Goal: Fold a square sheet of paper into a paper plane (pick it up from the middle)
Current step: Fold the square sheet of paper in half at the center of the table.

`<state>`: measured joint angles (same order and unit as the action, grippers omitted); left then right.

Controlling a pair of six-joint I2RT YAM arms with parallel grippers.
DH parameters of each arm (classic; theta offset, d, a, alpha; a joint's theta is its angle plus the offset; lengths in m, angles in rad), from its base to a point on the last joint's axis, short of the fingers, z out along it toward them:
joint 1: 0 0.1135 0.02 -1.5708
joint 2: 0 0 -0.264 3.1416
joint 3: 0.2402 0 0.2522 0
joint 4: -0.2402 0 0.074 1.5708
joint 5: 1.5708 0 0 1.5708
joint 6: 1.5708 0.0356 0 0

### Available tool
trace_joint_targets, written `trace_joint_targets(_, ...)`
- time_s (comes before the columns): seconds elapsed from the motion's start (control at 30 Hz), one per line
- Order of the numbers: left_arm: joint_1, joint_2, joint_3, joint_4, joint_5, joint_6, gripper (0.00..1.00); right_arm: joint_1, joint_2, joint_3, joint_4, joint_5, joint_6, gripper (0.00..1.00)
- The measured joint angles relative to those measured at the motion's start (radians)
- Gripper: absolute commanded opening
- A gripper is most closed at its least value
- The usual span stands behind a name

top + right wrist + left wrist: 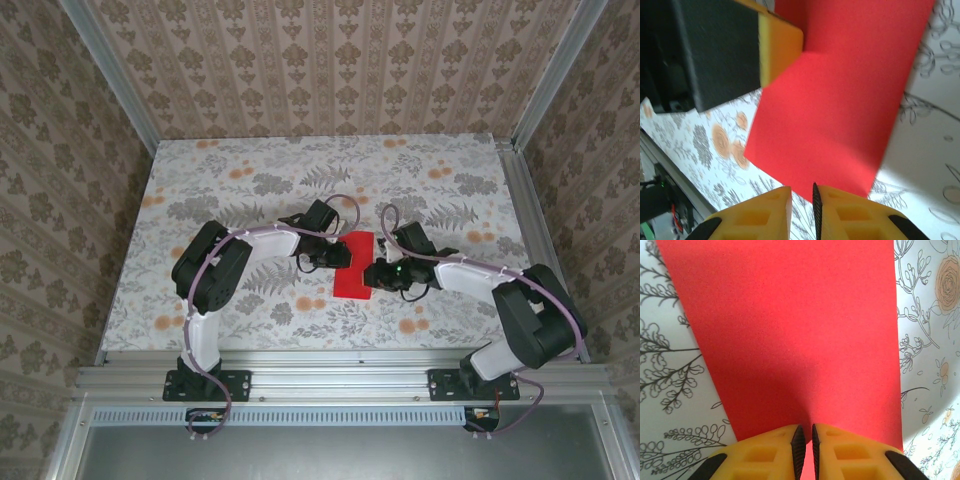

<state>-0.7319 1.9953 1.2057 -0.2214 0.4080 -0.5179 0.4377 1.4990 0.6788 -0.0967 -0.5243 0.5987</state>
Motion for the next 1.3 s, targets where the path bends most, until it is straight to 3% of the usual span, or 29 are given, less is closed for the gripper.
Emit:
trace_joint_targets(0.27,0.000,-0.001,-0.001,0.001,0.000,0.000,0.19,0.027,0.141,0.022,0.063,-0.005,0.027,0.23)
trace_joint_targets(0.47,0.000,-0.001,-0.001,0.001,0.000,0.004,0.19,0.032,0.151,0.021,0.044,-0.003,-0.004,0.22)
trace_joint_targets(1.0,0.007,-0.005,-0.015,0.018,0.012,0.018,0.19,0.045,0.011,-0.097,-0.018,0.024,-0.023,0.22)
trace_joint_targets(1.3,0.007,-0.008,-0.018,0.021,0.013,0.018,0.19,0.048,-0.079,-0.056,-0.079,0.032,0.050,0.25)
